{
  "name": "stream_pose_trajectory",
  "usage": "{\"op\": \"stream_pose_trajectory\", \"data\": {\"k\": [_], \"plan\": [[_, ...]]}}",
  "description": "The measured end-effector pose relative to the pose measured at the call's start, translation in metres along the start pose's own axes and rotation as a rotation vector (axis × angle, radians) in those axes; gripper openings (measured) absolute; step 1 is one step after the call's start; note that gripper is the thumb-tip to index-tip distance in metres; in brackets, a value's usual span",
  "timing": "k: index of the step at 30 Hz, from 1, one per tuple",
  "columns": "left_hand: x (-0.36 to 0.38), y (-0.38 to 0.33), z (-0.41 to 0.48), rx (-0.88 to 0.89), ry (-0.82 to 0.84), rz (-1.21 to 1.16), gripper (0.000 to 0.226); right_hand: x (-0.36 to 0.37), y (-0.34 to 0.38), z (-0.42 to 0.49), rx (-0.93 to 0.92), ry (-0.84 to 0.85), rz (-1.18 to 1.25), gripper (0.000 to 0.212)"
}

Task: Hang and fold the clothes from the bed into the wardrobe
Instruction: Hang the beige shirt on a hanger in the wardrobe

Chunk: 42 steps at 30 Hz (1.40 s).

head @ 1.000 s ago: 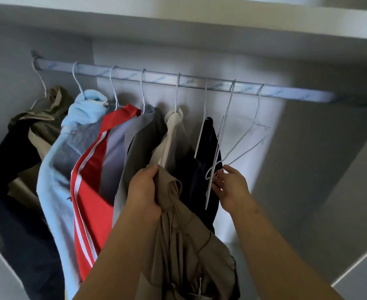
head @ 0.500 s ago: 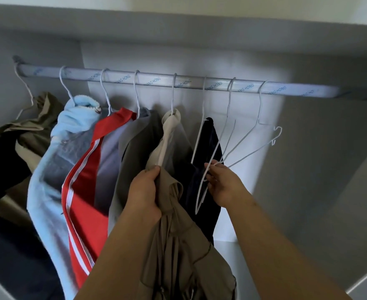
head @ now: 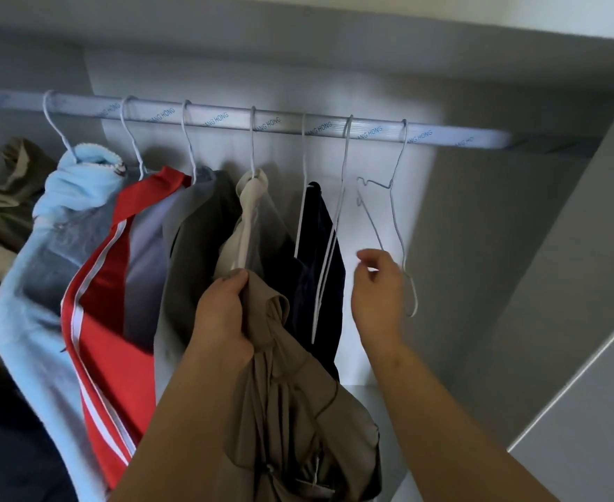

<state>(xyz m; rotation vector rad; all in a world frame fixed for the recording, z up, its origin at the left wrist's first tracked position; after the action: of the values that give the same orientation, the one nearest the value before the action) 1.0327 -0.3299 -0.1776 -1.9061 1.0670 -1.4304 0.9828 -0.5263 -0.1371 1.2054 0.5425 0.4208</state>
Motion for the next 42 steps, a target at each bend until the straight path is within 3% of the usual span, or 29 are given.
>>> {"op": "stream_pose_trajectory", "data": {"k": [3,5,9,14,21,32,36,42], "plan": [[-0.001,-0.003,-0.006,0.022,-0.002,0.018,0.028,0.041,-0.011,-0.007,0.234,0.358,0.056,0.029],[-0.004,-0.006,-0.008,0.038,-0.016,0.037,0.016,0.055,-0.021,-0.015,0.376,0.481,0.122,0.028],[-0.007,-0.013,-0.012,0.089,-0.046,0.097,0.018,0.046,-0.02,-0.009,0.382,0.403,0.159,0.017],[-0.002,-0.012,-0.013,0.12,-0.023,0.142,0.014,0.031,-0.009,0.001,0.35,0.358,0.335,0.021],[0.0,0.005,-0.02,0.131,-0.021,0.107,0.017,-0.006,-0.011,-0.013,0.281,0.366,0.37,0.025],[-0.007,0.016,-0.038,0.206,-0.093,0.136,0.032,-0.032,0.022,-0.007,0.229,0.441,0.395,0.023],[-0.011,0.009,-0.049,0.225,-0.102,0.097,0.015,-0.041,0.016,-0.028,0.258,0.49,0.428,0.021],[-0.018,0.033,-0.068,0.187,-0.102,0.134,0.014,-0.074,-0.033,-0.07,0.306,0.548,0.458,0.025]]}}
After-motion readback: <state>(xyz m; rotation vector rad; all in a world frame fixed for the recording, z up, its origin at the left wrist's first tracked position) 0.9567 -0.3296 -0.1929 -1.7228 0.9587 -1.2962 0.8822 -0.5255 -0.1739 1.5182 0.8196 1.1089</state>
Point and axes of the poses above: each hand's wrist, its own z-axis towards the middle knuckle, its own x-axis out of the palm, y = z × x, the point moved 8 cm from there along z, towards the middle knuckle, and after that the axes turned 6 degrees about x, right-handed, at the moved point
